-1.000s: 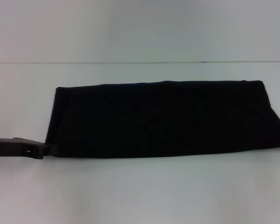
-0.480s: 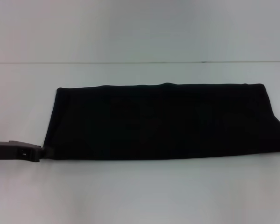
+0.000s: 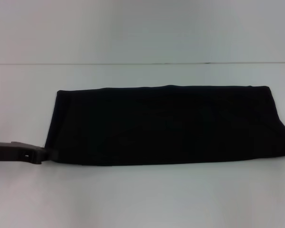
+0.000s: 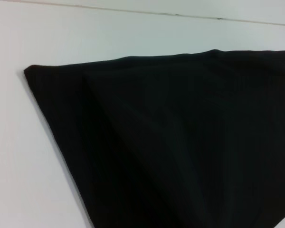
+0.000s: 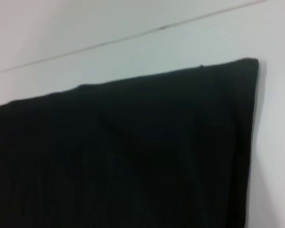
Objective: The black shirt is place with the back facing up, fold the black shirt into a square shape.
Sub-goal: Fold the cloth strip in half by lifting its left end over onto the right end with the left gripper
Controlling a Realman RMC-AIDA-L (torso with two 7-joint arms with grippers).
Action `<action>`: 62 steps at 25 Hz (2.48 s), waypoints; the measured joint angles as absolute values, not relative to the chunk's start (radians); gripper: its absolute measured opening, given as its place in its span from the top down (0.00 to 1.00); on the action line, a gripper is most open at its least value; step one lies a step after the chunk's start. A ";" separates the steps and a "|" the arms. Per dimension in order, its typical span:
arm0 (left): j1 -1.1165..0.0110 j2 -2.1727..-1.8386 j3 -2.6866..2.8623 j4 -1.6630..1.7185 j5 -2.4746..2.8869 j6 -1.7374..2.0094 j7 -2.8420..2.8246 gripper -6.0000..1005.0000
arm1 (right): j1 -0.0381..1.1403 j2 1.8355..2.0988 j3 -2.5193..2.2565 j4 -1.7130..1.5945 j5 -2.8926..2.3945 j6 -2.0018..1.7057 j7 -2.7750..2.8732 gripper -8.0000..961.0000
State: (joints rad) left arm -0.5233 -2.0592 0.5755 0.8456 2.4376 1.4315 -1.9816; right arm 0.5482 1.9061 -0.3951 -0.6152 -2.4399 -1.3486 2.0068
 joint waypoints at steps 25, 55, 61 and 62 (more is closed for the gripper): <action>-0.558 -2.024 0.437 0.766 2.486 1.717 -2.342 0.17 | 0.566 1.918 -0.404 -0.657 -2.154 -1.512 1.743 0.14; -0.619 -2.007 0.487 0.667 2.542 1.423 -2.498 0.12 | 0.592 1.916 -0.445 -0.672 -2.146 -1.684 1.649 0.06; -0.632 -2.003 0.488 0.667 2.542 1.418 -2.492 0.12 | 0.590 1.916 -0.439 -0.672 -2.146 -1.690 1.651 0.06; -0.634 -2.002 0.488 0.667 2.542 1.418 -2.491 0.12 | 0.589 1.916 -0.438 -0.672 -2.146 -1.690 1.651 0.06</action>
